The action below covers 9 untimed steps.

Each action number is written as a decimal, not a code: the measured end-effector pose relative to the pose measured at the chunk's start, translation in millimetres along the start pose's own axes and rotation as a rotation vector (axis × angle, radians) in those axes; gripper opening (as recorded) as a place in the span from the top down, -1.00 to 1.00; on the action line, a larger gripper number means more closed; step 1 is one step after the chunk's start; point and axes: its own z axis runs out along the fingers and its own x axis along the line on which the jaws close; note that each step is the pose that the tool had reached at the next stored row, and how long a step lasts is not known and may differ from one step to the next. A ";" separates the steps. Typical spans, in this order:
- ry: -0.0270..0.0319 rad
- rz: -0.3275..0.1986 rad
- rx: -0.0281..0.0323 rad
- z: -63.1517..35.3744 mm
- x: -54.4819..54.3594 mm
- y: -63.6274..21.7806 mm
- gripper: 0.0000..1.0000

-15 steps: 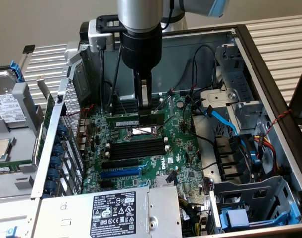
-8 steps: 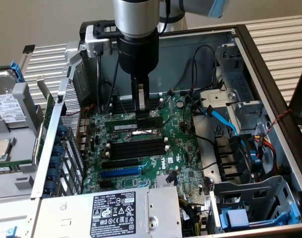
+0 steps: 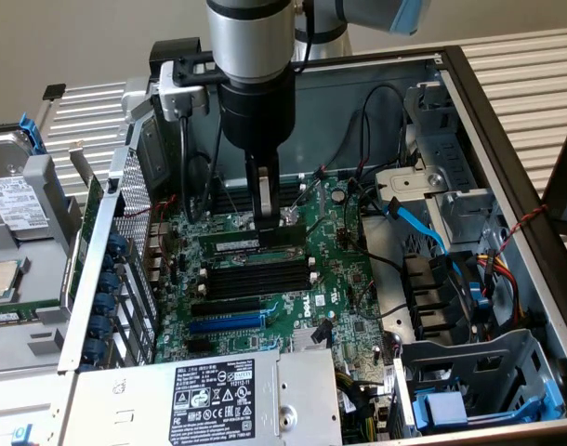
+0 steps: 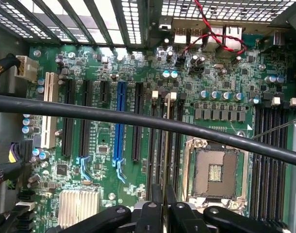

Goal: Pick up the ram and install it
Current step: 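Insert the ram into the slot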

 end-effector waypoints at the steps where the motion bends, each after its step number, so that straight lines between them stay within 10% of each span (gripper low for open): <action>1: 0.0011 0.000 -0.0001 0.8 0.0 0.0 0.73; 9: 0.0061 0.000 0.0021 7.5 0.2 0.1 0.73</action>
